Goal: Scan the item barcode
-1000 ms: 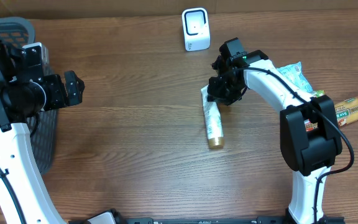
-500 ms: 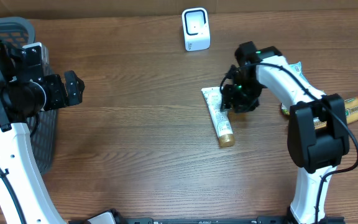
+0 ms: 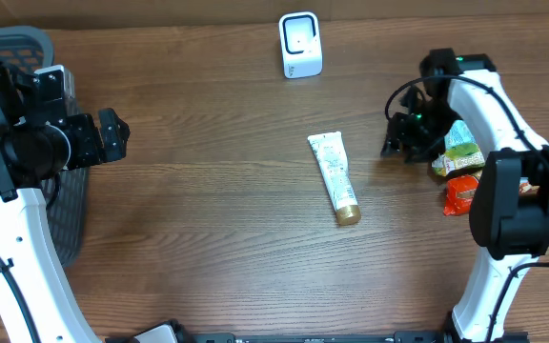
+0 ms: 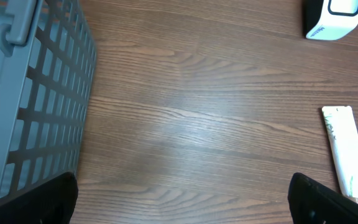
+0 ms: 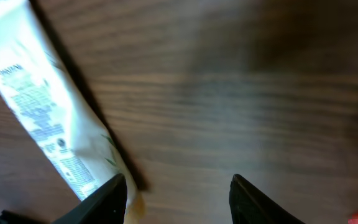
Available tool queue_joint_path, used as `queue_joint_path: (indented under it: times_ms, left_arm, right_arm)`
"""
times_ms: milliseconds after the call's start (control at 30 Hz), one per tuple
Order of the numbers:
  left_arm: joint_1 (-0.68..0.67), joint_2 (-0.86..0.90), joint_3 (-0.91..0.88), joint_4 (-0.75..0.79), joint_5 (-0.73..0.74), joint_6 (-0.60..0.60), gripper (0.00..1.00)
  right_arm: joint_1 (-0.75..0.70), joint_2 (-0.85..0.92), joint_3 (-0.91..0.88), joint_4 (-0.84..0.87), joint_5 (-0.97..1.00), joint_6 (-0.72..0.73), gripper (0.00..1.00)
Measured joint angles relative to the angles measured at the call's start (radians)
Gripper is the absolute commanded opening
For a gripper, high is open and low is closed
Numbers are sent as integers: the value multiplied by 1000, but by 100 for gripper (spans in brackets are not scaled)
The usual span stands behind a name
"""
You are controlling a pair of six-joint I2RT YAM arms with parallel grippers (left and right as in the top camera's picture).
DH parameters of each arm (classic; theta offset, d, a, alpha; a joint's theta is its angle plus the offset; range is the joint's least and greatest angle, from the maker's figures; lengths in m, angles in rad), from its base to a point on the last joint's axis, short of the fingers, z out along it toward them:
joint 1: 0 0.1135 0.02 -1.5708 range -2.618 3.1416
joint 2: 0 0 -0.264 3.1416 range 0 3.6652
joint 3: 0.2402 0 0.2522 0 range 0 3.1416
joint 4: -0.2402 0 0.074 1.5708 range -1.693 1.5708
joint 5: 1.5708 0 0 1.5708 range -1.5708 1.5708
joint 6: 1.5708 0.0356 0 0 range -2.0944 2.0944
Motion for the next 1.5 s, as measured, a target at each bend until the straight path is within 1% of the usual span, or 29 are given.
queue_joint_path:
  times_ms: [133, 267, 400, 567, 767, 900, 1100, 1233, 1267, 1433, 1500]
  left_arm:
    - [0, 0, 0, 0, 0, 0, 100]
    - [0, 0, 0, 0, 0, 0, 100]
    - [0, 0, 0, 0, 0, 0, 100]
    - [0, 0, 0, 0, 0, 0, 99]
    - [0, 0, 0, 0, 0, 0, 100]
    - [0, 0, 0, 0, 0, 0, 99]
    - [0, 0, 0, 0, 0, 0, 99]
    - [0, 0, 0, 0, 0, 0, 100]
    - [0, 0, 0, 0, 0, 0, 100]
    - [0, 0, 0, 0, 0, 0, 99]
    - [0, 0, 0, 0, 0, 0, 100]
  right_arm:
    - [8, 0, -15, -51, 27, 0, 53]
    - [44, 0, -84, -53, 38, 0, 53]
    - [96, 0, -168, -50, 45, -5, 44]
    - [185, 0, -242, -61, 46, -6, 43]
    - [336, -1, -244, -53, 29, -7, 44]
    - [428, -2, -244, 16, -9, -6, 44]
    - [502, -2, -183, 108, -47, -18, 45]
    - [531, -2, -69, 115, -53, -61, 49]
    - [536, -2, -38, 115, -49, -71, 51]
    - [543, -3, 99, 145, 38, -101, 71]
    - [537, -6, 117, 202, 96, -114, 73]
